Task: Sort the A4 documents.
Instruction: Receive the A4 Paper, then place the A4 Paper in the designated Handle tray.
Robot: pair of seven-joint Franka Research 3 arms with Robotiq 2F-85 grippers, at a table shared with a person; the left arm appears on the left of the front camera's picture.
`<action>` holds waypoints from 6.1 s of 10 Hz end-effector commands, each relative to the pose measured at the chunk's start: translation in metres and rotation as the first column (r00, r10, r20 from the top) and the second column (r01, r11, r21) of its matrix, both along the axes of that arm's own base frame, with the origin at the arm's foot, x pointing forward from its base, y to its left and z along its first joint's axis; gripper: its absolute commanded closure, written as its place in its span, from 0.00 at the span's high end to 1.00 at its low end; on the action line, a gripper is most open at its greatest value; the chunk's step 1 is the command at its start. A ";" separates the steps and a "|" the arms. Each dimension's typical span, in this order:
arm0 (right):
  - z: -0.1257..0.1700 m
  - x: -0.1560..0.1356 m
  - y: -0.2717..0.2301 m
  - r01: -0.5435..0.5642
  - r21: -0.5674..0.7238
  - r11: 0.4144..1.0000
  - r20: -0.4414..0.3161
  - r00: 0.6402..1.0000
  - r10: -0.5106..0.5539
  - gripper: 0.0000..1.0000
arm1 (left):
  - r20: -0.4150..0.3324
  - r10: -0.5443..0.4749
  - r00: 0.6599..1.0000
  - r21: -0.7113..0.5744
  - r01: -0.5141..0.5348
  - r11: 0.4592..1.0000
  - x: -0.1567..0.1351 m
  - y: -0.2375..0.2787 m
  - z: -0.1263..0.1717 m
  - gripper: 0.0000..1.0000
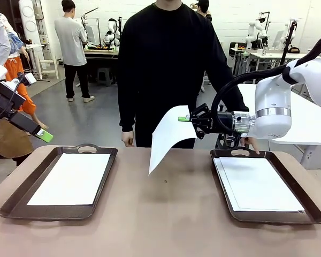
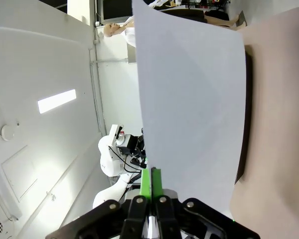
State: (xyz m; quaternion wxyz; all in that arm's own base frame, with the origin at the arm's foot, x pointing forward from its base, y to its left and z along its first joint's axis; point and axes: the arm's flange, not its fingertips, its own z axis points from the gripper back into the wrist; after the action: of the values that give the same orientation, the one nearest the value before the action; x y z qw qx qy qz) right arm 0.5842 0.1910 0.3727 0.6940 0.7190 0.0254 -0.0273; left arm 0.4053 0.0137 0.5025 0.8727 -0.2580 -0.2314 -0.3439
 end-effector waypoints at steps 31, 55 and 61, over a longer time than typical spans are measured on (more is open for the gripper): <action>-0.065 -0.058 -0.277 -0.066 -0.474 0.878 0.145 0.978 0.152 0.01 | 0.003 -0.003 1.000 0.000 0.003 1.000 0.000 0.000 0.000 1.00; -0.036 -0.040 -0.293 0.150 -0.873 0.464 0.255 0.951 0.172 1.00 | 0.003 -0.003 1.000 0.000 0.003 1.000 0.000 0.000 0.000 1.00; -0.012 -0.056 -0.255 0.138 -0.952 0.274 0.222 0.926 0.305 1.00 | 0.003 -0.003 1.000 0.000 0.003 1.000 0.000 0.000 0.000 1.00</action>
State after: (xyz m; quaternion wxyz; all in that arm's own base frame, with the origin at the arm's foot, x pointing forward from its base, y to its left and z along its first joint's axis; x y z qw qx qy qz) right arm 0.5364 -0.0693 0.3591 0.9729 0.1678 -0.0810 0.1370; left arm 0.4053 0.0137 0.5025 0.8727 -0.2579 -0.2314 -0.3439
